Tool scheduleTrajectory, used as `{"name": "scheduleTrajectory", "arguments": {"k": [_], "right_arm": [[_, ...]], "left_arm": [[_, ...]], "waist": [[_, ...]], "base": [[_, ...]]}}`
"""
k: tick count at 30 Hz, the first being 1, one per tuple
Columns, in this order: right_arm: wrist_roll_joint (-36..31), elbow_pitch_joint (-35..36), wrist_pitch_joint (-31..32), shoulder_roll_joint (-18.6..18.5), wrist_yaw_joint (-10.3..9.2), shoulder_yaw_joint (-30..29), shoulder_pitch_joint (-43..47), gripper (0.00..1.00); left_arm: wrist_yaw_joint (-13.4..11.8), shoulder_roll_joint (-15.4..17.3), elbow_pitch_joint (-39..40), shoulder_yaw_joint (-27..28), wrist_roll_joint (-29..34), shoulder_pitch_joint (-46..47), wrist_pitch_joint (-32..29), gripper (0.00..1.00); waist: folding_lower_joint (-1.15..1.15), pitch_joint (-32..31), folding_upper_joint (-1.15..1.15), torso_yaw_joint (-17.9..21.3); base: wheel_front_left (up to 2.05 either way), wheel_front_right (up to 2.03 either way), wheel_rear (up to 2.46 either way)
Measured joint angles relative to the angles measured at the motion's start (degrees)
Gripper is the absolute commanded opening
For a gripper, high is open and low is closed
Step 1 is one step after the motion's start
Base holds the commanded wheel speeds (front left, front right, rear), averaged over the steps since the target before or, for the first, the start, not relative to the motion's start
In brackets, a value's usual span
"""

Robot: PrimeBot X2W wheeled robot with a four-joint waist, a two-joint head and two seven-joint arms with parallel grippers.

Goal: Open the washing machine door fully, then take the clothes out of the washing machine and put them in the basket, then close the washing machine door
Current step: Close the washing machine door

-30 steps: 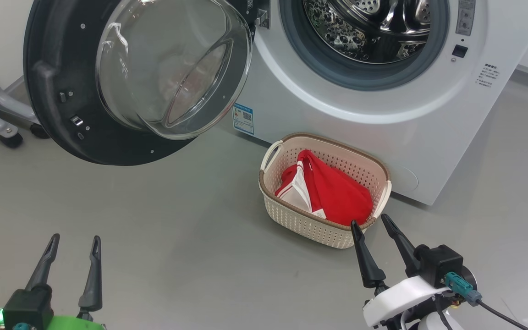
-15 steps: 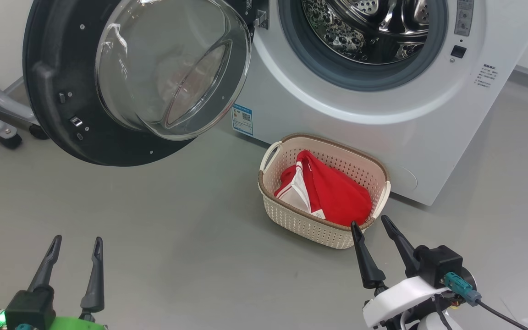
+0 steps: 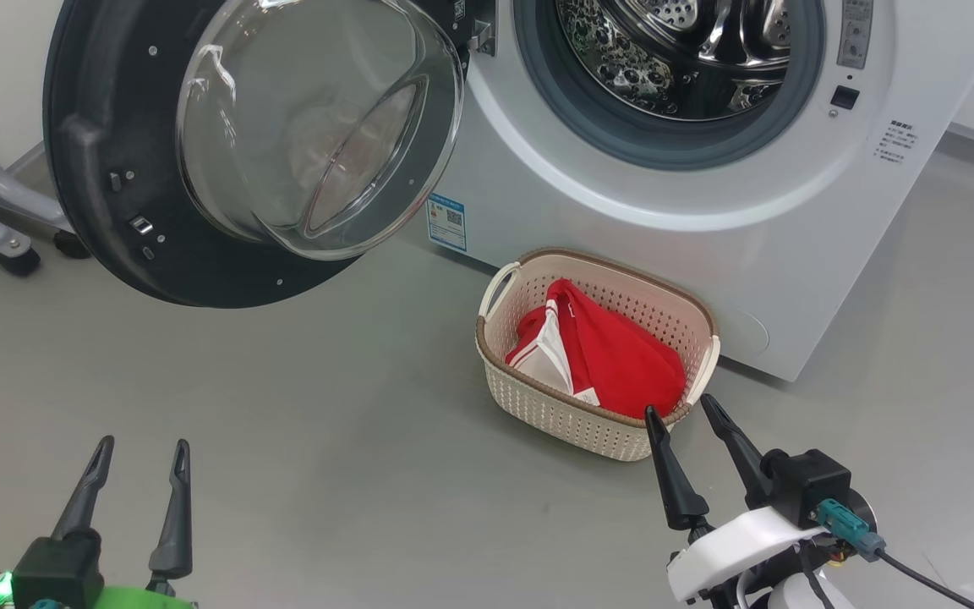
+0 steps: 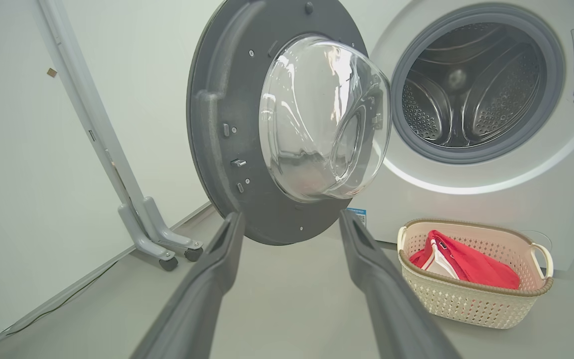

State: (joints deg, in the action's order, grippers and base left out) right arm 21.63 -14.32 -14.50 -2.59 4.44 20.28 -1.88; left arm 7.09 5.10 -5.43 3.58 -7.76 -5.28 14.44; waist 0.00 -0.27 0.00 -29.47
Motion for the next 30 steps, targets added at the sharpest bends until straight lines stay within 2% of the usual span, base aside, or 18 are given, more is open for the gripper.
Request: {"name": "scheduleTrajectory", "arguments": {"k": [12,13,14,15,16,24,30], "right_arm": [[0.1,0.0,0.0,0.0,-0.05,0.1,0.0,1.0],[0.1,0.0,0.0,0.0,-0.05,0.1,0.0,1.0],[0.1,0.0,0.0,0.0,-0.05,0.1,0.0,1.0],[0.1,0.0,0.0,0.0,-0.05,0.1,0.0,1.0],[0.1,0.0,0.0,0.0,-0.05,0.1,0.0,1.0],[0.0,0.0,0.0,0.0,-0.51,0.4,-0.1,1.0],[-0.6,0.2,0.0,0.0,-1.09,0.7,-1.1,1.0]], "left_arm": [[0.0,0.0,0.0,0.1,0.0,0.0,0.0,1.0],[0.0,0.0,0.0,0.1,0.0,0.0,0.0,0.9],[0.0,-0.1,0.0,0.1,0.0,0.0,0.0,0.48],[0.0,-0.1,0.0,0.1,0.0,0.0,0.0,0.17],[0.0,-0.1,0.0,0.1,0.0,0.0,0.0,0.0],[0.0,0.2,0.0,0.3,-0.2,-0.1,0.0,0.0],[0.0,1.4,1.2,2.8,-2.4,0.3,0.0,0.0]], "waist": [[0.0,0.1,0.0,0.0],[0.0,0.1,0.0,0.0],[0.0,0.1,0.0,0.0],[0.0,0.1,0.0,0.0],[0.0,0.2,0.0,0.0],[0.0,1.0,0.0,-0.1],[0.0,2.8,0.0,-0.2]], "base": [[0.0,0.0,0.0],[0.0,0.0,0.0],[0.0,0.0,0.0],[0.0,0.0,0.0],[0.0,0.0,0.0],[0.0,0.0,0.0],[0.0,0.0,0.0]]}}
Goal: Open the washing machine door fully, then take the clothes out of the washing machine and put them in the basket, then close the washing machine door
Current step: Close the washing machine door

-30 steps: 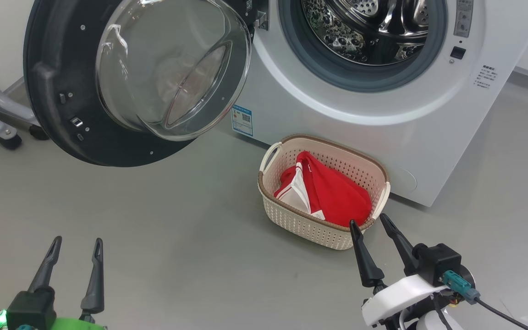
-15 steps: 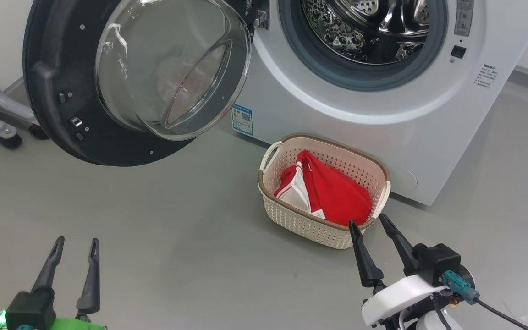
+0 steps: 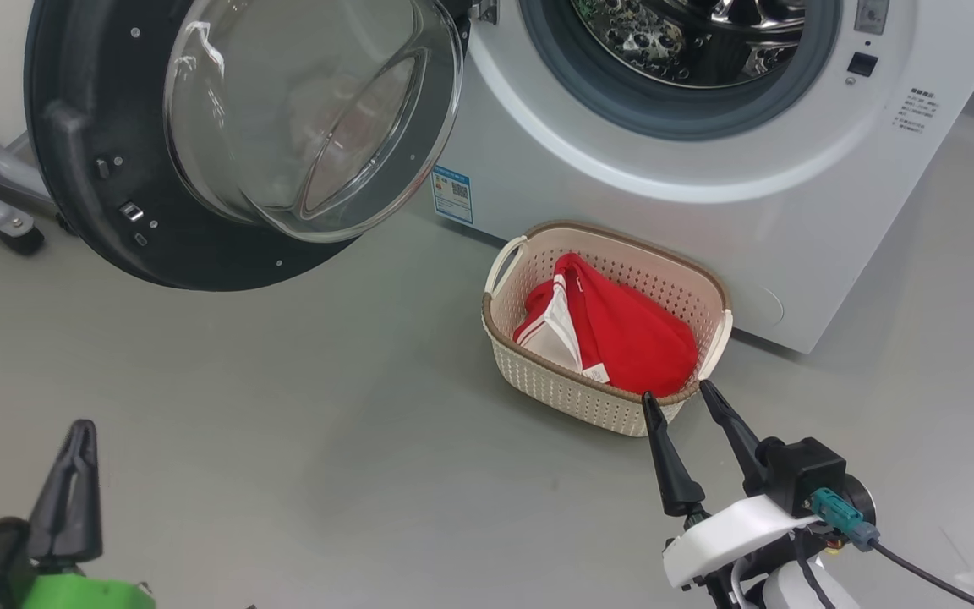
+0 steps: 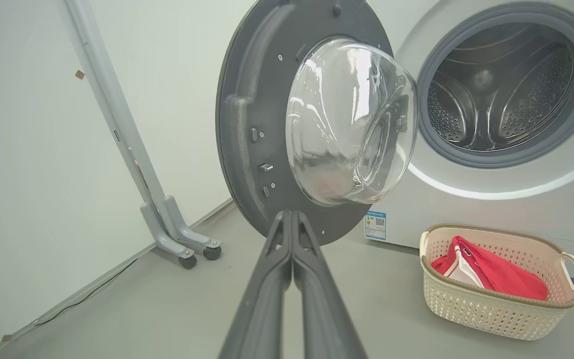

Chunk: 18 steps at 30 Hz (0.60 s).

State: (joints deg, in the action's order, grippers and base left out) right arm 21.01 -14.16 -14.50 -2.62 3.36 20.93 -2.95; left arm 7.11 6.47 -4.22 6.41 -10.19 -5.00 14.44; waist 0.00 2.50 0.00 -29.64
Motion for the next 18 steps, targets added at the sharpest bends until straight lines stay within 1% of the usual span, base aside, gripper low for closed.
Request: {"name": "scheduleTrajectory", "arguments": {"k": [2,5,6,7,10,18], "right_arm": [[-0.3,0.2,0.0,0.0,-0.43,0.1,-0.4,1.0],[-1.2,0.3,0.0,-0.1,-0.63,0.5,-0.7,1.0],[-1.7,0.4,0.0,-0.1,-1.09,0.6,-0.8,1.0],[-2.2,0.3,0.0,-0.2,-1.1,0.9,-1.0,1.0],[-3.5,0.3,0.0,-0.2,-1.52,1.7,-2.1,1.0],[-6.2,0.3,0.0,-0.7,-2.5,2.5,-5.7,1.0]], "left_arm": [[0.0,0.8,0.5,1.0,-1.5,0.7,0.0,0.0],[0.1,2.9,1.4,2.4,-2.5,2.9,0.0,0.0],[0.1,3.4,1.7,2.8,-3.1,3.7,0.0,0.0],[0.1,4.1,2.1,3.2,-3.7,4.6,0.0,0.0],[0.1,6.3,2.9,4.9,-6.5,6.5,0.0,0.0],[0.1,14.4,0.7,11.3,-14.6,13.5,0.1,0.0]], "waist": [[0.0,0.8,0.0,0.0],[0.0,2.2,0.0,-0.1],[0.0,2.7,0.0,-0.1],[0.0,3.2,0.0,-0.1],[0.0,4.9,0.0,0.0],[0.0,10.0,0.0,1.4]], "base": [[0.0,0.0,0.0],[0.0,0.0,0.0],[0.0,0.0,0.0],[0.0,0.0,0.0],[0.0,0.0,0.0],[0.0,0.0,0.0]]}}
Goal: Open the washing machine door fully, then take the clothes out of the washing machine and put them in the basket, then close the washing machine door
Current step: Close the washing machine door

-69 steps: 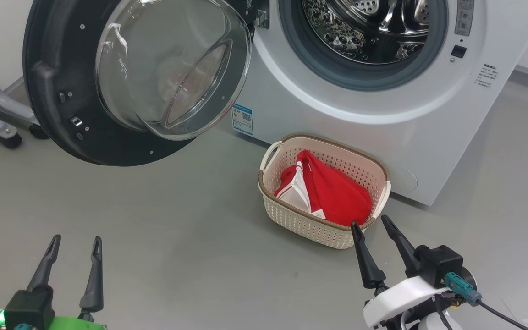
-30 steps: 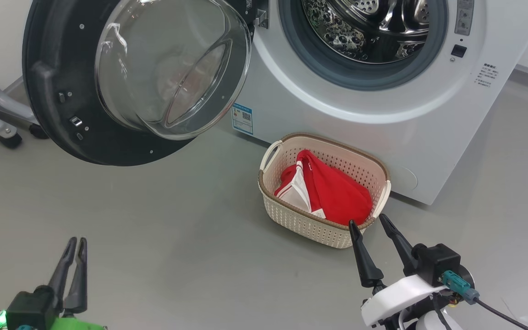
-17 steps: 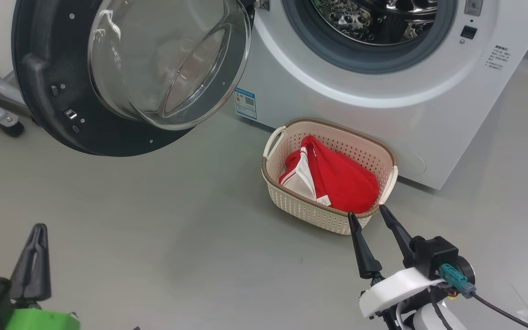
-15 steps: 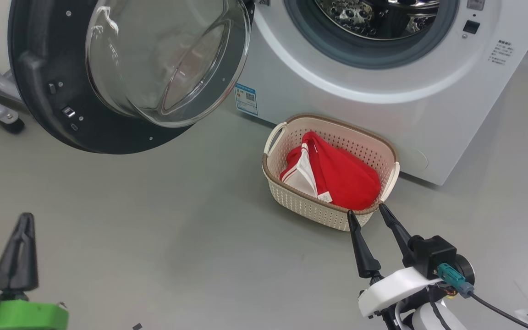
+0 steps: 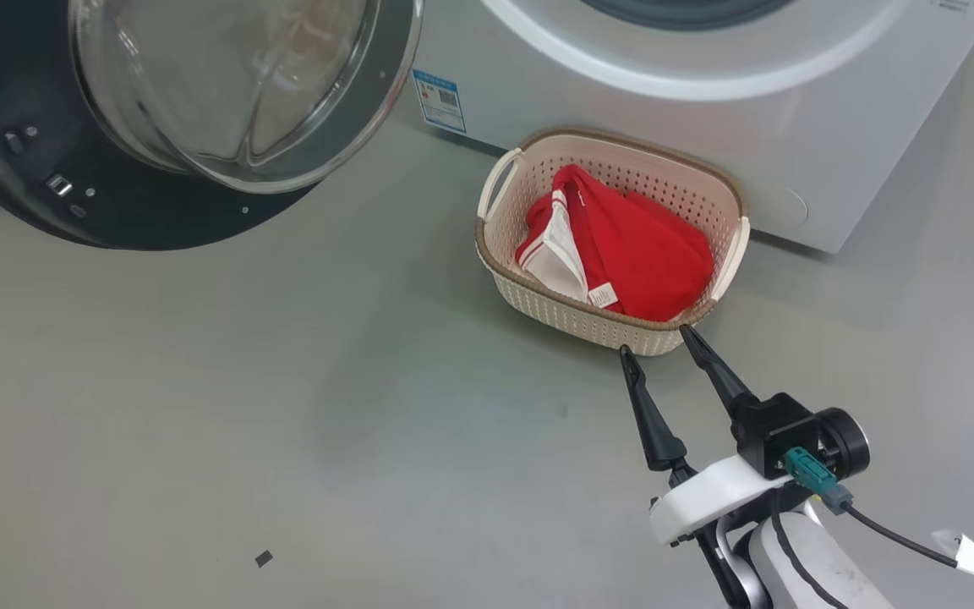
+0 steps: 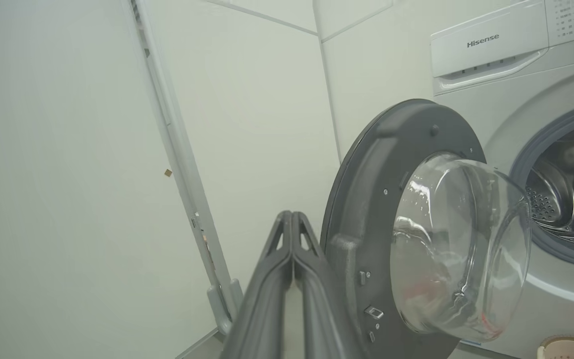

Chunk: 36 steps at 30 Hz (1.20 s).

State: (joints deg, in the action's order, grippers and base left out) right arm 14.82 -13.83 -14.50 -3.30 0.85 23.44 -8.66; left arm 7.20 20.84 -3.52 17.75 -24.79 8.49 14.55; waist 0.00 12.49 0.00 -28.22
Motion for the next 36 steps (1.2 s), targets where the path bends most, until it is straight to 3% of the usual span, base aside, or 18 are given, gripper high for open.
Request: {"name": "scheduleTrajectory", "arguments": {"k": [8,13,20,22,28,32,36], "right_arm": [[-1.8,0.0,0.1,-0.3,-0.94,0.6,-3.1,1.0],[-3.0,0.0,0.1,-0.3,-1.13,1.2,-5.0,1.0],[-4.2,0.1,0.1,-0.4,-1.6,1.8,-6.6,1.0],[-4.4,0.0,0.1,-0.4,-1.6,1.9,-6.8,1.0],[-4.5,-0.3,0.1,-0.4,-2.1,2.3,-7.9,1.0],[-4.5,-0.8,0.1,-0.4,-2.1,2.6,-8.1,1.0],[-4.4,-0.9,0.1,-0.4,-2.46,2.7,-8.5,1.0]], "left_arm": [[0.0,6.5,-7.1,5.4,-16.2,8.3,-1.7,0.0],[0.0,8.5,-13.2,9.6,-32.2,14.8,-8.9,0.0],[0.0,11.3,-26.2,20.4,-49.6,25.8,-19.6,0.0],[-2.1,11.1,-30.6,23.6,-55.5,30.1,-23.2,0.0],[-9.6,15.2,-39.6,26.2,-58.8,36.0,-30.6,0.0],[-11.8,16.4,-42.9,26.3,-58.9,38.3,-33.0,0.0],[-12.1,17.1,-45.1,25.0,-58.9,39.1,-35.9,0.0]], "waist": [[0.0,5.0,0.0,2.6],[0.0,7.6,0.0,4.7],[0.0,10.7,0.0,8.3],[0.0,11.5,0.0,9.3],[0.0,13.3,0.0,12.3],[-0.01,13.8,0.0,13.5],[0.0,13.9,0.0,14.3]], "base": [[0.0,0.0,0.0],[0.0,0.0,0.0],[0.0,0.0,0.0],[0.0,0.0,0.0],[0.0,0.0,0.0],[0.0,0.0,0.0],[0.0,0.0,0.0]]}}
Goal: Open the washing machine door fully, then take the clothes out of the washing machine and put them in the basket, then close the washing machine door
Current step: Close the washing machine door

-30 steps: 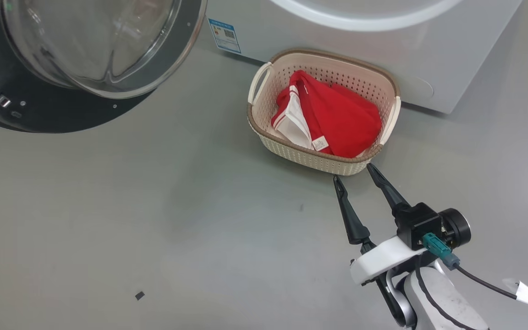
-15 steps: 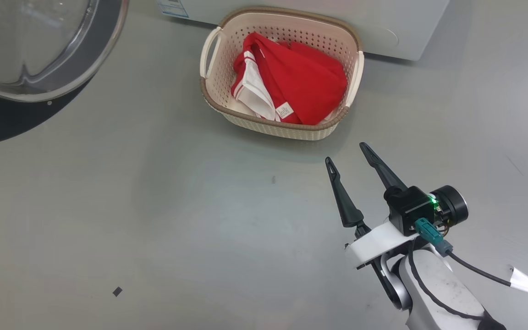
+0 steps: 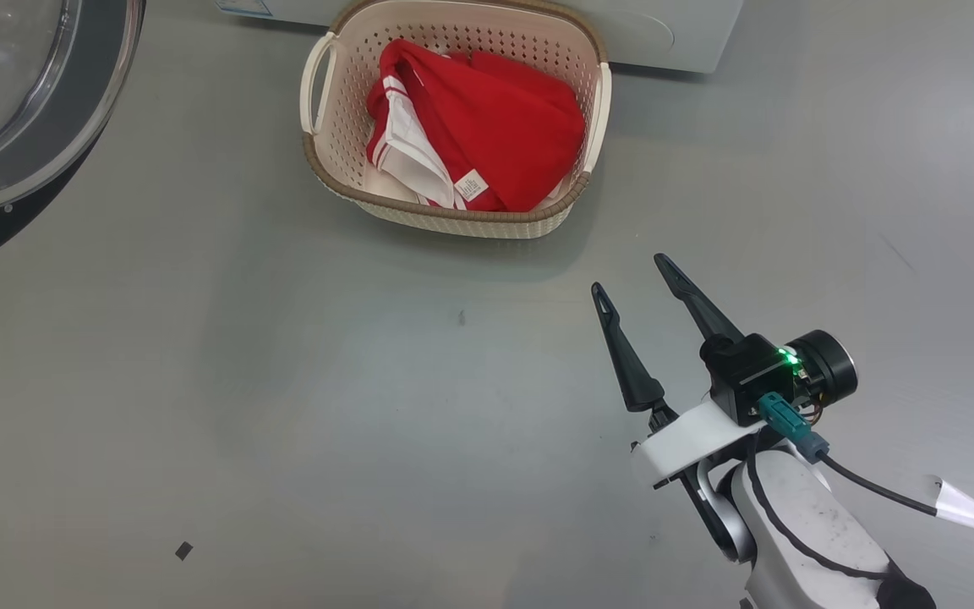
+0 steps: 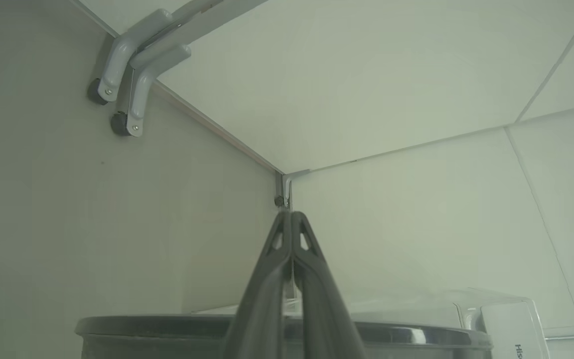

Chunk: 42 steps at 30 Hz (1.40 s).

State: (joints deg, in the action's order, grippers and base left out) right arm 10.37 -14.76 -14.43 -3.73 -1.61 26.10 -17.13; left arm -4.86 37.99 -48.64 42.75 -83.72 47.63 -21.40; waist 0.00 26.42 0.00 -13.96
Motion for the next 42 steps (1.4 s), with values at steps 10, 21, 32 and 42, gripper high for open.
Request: {"name": "scheduleTrajectory", "arguments": {"k": [10,21,32,42], "right_arm": [[0.1,-0.3,0.0,0.0,-0.16,0.0,-0.4,1.0],[0.2,-0.6,0.0,0.0,-0.64,0.1,-0.6,1.0],[1.2,-0.8,0.0,0.0,-1.03,0.0,-0.6,1.0],[1.8,-0.6,0.0,0.1,-1.09,-0.1,-0.6,1.0]], "left_arm": [[-1.8,0.6,-8.2,0.9,-1.7,3.8,-3.7,0.0],[-2.0,1.0,-13.0,1.2,-3.5,8.3,-6.4,0.0],[-2.0,2.5,-16.4,-1.6,-3.3,9.9,-10.6,0.0],[-2.0,3.6,-17.7,-3.7,-2.8,10.0,-16.1,0.0]], "waist": [[0.0,0.1,0.0,0.8],[0.0,-0.1,0.0,1.6],[0.0,-0.8,0.0,2.5],[0.0,-1.1,0.0,2.7]], "base": [[0.0,0.0,0.0],[0.0,0.0,0.0],[0.0,0.0,0.0],[0.0,0.0,0.0]]}}
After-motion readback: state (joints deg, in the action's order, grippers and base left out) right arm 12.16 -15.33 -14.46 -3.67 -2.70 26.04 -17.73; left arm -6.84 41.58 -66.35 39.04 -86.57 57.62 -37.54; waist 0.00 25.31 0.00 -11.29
